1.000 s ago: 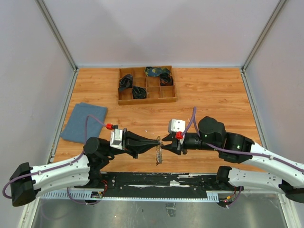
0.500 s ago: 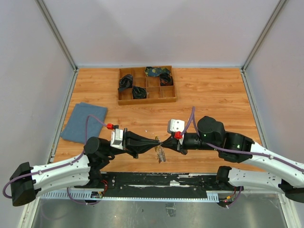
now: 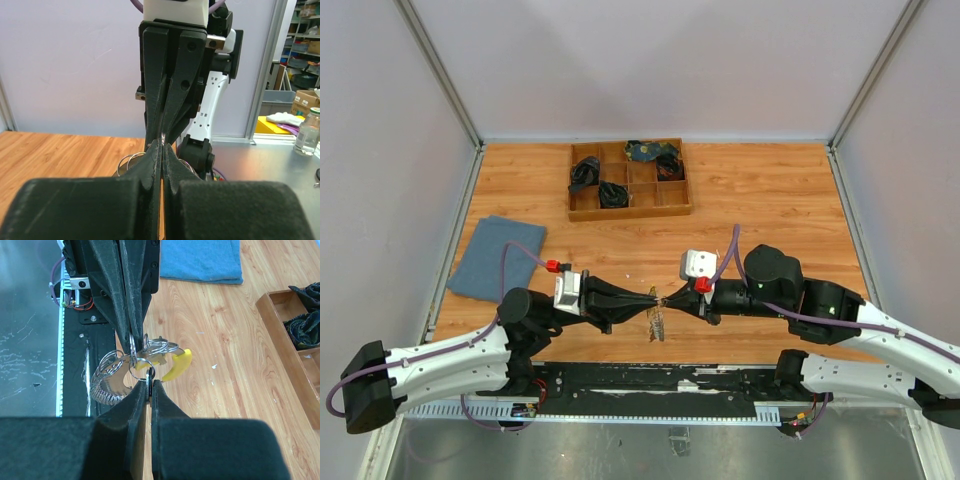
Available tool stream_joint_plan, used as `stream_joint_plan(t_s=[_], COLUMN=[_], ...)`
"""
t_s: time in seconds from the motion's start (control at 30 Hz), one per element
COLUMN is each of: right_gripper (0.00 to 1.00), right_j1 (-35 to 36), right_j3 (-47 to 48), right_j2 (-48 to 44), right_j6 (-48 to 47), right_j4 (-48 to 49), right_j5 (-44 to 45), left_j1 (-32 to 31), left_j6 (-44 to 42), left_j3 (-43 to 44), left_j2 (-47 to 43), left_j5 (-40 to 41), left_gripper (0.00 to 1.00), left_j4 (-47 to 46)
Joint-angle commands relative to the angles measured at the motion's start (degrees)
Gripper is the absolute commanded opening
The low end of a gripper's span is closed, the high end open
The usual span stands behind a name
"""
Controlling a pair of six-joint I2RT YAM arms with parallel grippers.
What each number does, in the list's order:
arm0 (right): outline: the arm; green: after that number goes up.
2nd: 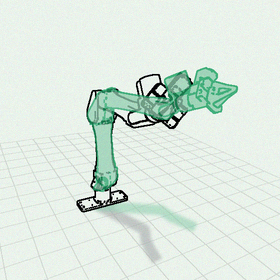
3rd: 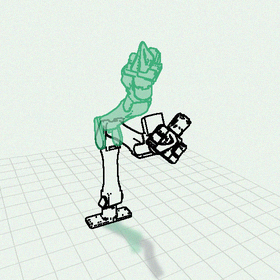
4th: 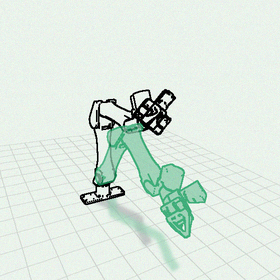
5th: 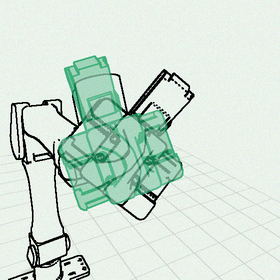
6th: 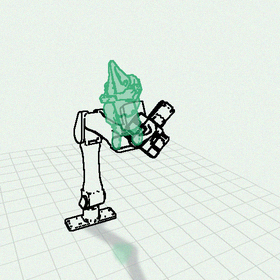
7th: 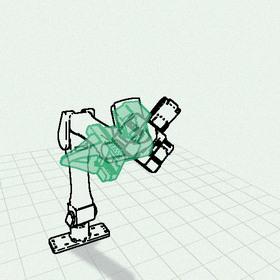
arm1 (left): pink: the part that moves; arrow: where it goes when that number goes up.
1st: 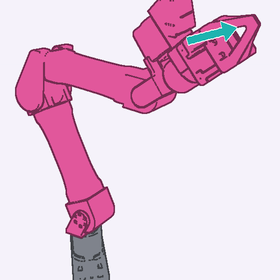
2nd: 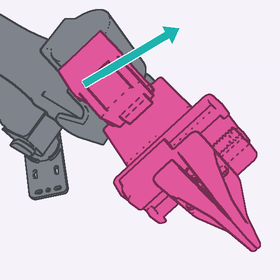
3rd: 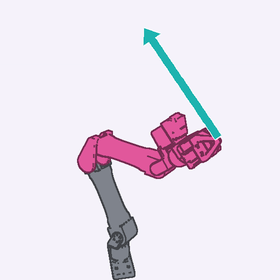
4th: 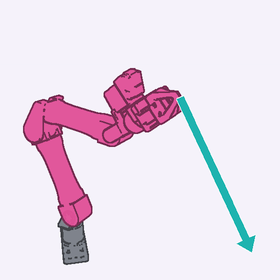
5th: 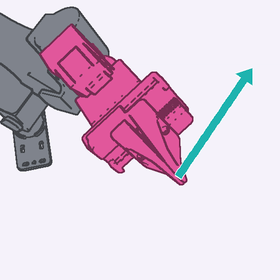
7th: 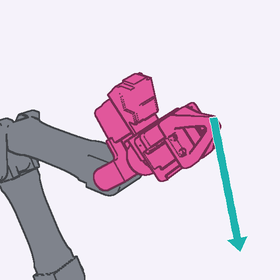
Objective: Put the keys on the keyring
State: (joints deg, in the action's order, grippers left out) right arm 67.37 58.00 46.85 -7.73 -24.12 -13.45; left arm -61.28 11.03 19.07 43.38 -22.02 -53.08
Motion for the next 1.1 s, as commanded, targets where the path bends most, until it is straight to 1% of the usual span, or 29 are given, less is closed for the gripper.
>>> stream_joint_plan(t_s=[0.0, 0.3, 0.43, 0.5, 0.57, 0.63, 0.73, 0.87, 0.93, 0.97, 1.07], right_gripper=[0.01, 0.02, 0.05, 0.12, 0.24, 0.33, 0.40, 0.44, 0.46, 0.49, 0.65], right_j1=[0.6, 0.6, 0.6, 0.6, 0.6, 0.6, 0.6, 0.6, 0.6, 0.6, 0.6], right_j3=[2.4, 2.4, 2.2, 2.1, 1.9, 1.6, 0.8, -0.3, -0.8, -0.8, 0.0], right_j2=[0.0, -0.1, -0.1, -0.5, -1.2, -2.4, -4.4, -6.8, -7.4, -7.4, -6.2], right_j6=[-0.4, -0.3, -0.6, -1.1, -1.4, -1.6, -1.8, -2.1, -1.7, -0.9, 1.7], right_j4=[0.1, -0.5, -1.4, -2.4, -3.2, -3.7, -3.8, -4.0, -4.3, -4.7, -6.9], right_j5=[0.0, -0.8, -0.3, 1.1, 2.5, 3.8, 6.5, 11.1, 14.7, 17.5, 28.0], left_j1=[-0.3, -0.3, -0.3, -0.3, -0.3, -0.3, -0.3, -0.3, -0.3, -0.3, -0.2], left_j6=[0.1, -0.4, -0.5, -0.6, -1.2, -1.8, -2.8, -4.6, -5.2, -5.2, -5.1], left_j3=[2.1, 2.2, 2.2, 2.2, 2.2, 2.2, 2.6, 4.4, 5.4, 6.1, 8.1], left_j2=[-0.1, 0.0, -0.1, -0.3, -0.8, -1.5, -2.4, -3.3, -4.0, -4.2, -4.4], left_j5=[-0.1, 0.9, 1.3, 2.0, 3.1, 4.4, 6.6, 9.7, 12.3, 14.2, 19.3], left_gripper=[0.01, 0.01, 0.00, 0.00, 0.00, 0.01, 0.00, 0.01, 0.01, 0.00, 0.00], left_j4=[-2.2, -0.6, -0.6, 0.2, 1.6, 3.4, 6.8, 13.0, 17.6, 20.0, 26.7])
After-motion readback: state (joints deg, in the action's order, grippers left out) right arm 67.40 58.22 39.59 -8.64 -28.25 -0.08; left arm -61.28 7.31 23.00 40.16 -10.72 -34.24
